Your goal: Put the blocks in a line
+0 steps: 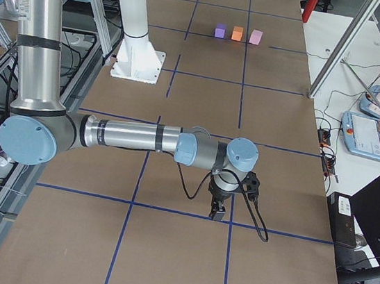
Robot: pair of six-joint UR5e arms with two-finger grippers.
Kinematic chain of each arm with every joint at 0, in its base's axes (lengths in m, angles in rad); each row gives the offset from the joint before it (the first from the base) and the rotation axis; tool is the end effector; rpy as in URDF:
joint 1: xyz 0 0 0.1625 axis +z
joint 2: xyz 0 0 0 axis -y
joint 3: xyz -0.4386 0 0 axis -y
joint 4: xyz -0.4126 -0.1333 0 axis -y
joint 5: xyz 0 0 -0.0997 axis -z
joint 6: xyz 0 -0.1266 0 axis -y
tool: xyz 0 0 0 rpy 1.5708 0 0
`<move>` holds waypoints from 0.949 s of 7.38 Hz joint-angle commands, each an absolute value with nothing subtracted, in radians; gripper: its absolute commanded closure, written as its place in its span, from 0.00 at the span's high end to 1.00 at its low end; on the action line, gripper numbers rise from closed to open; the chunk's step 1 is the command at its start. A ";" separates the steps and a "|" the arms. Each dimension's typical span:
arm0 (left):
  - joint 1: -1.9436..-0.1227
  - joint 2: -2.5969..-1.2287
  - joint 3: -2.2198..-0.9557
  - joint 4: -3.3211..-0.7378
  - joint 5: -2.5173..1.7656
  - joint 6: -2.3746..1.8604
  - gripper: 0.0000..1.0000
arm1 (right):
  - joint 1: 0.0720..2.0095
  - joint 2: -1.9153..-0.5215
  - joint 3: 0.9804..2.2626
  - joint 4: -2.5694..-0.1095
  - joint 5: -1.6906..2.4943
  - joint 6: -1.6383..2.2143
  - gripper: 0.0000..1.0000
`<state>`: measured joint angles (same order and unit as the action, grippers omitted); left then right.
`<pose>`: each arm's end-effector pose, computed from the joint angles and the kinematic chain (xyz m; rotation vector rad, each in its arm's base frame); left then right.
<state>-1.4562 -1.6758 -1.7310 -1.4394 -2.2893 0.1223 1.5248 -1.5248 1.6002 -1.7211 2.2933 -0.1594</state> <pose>0.0139 -0.5577 0.5717 0.1312 0.7192 0.2744 0.0254 -0.5256 0.6717 -0.0306 -0.7259 -0.1692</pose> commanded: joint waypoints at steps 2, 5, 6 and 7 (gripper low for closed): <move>-1.696 -1.533 -1.602 -1.450 -2.293 0.513 1.00 | 1.525 -1.525 1.600 -1.721 2.293 -0.158 1.00; -1.706 -1.483 -1.601 -1.479 -2.301 0.447 1.00 | 1.525 -1.525 1.600 -1.721 2.293 -0.158 1.00; -1.706 -1.485 -1.605 -1.474 -2.304 0.413 1.00 | 1.525 -1.525 1.600 -1.721 2.293 -0.158 1.00; -1.706 -1.489 -1.621 -1.476 -2.306 0.326 1.00 | 1.525 -1.525 1.600 -1.721 2.293 -0.160 1.00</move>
<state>-1.7052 -1.4866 -1.6075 -1.4756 -2.3028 0.4104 1.5248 -1.5248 1.6002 -1.7211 2.2933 -0.1584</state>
